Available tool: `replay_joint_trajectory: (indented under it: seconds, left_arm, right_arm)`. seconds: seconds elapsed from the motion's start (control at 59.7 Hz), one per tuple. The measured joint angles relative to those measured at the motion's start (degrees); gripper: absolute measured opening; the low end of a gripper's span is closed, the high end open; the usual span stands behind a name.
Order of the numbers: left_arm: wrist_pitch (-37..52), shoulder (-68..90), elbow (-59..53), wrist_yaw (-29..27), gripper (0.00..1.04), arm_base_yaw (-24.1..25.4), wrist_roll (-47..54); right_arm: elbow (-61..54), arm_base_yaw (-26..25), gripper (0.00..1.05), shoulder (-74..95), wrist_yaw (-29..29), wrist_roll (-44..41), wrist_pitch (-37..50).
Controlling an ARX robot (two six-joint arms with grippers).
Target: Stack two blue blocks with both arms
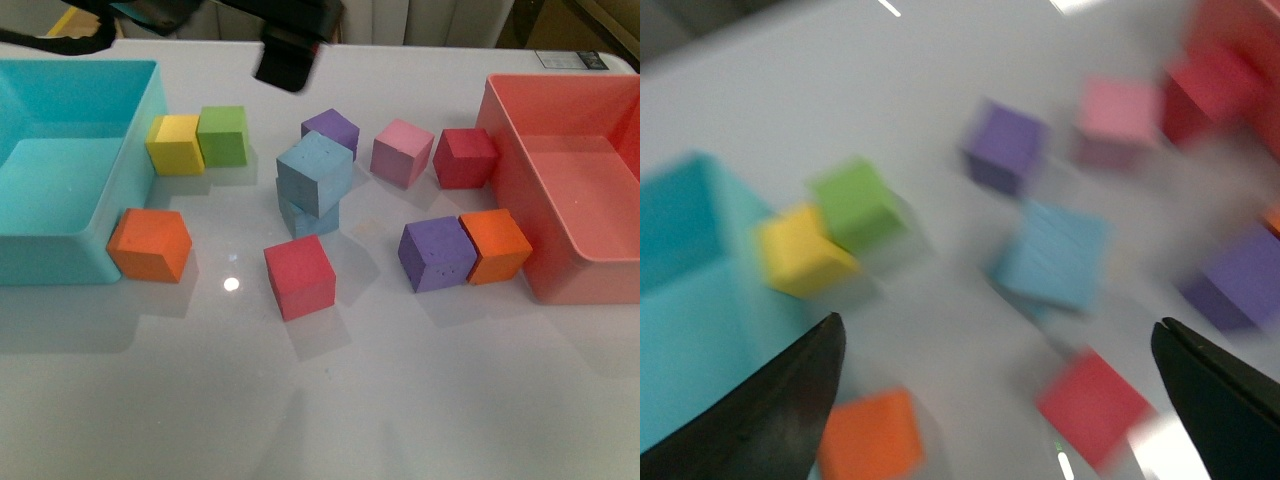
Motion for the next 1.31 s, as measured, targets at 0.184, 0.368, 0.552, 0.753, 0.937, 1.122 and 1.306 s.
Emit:
replay_joint_trajectory:
  seconds: [0.184,0.368,0.552,0.753,0.937,1.122,1.306]
  left_arm:
    - [37.4,-14.8,-25.7,-3.7,0.53,7.6,-1.8]
    - [39.8,-24.5,-37.5,1.6,0.17,12.3,-2.1]
    - [37.9,-33.0,-43.8,5.4,0.02,15.8,-2.3]
    - [33.5,-42.1,-48.9,8.4,0.02,19.3,-2.3]
    - [32.6,-46.7,-53.0,11.8,0.02,21.8,-2.3]
    - [24.9,-56.3,-54.2,15.0,0.02,25.8,-2.3]
    - [17.9,-64.2,-54.6,15.1,0.02,25.9,-2.3]
  right_arm:
    - [0.0,0.0,0.96,0.0,0.0,0.0,0.0]
    - [0.0,0.0,0.96,0.0,-0.1,0.0,0.0]
    - [0.0,0.0,0.96,0.0,-0.1,0.0,0.0]
    - [0.0,0.0,0.96,0.0,-0.1,0.0,0.0]
    - [0.0,0.0,0.96,0.0,-0.1,0.0,0.0]
    - [0.0,0.0,0.96,0.0,-0.1,0.0,0.0]
    - [0.0,0.0,0.96,0.0,-0.1,0.0,0.0]
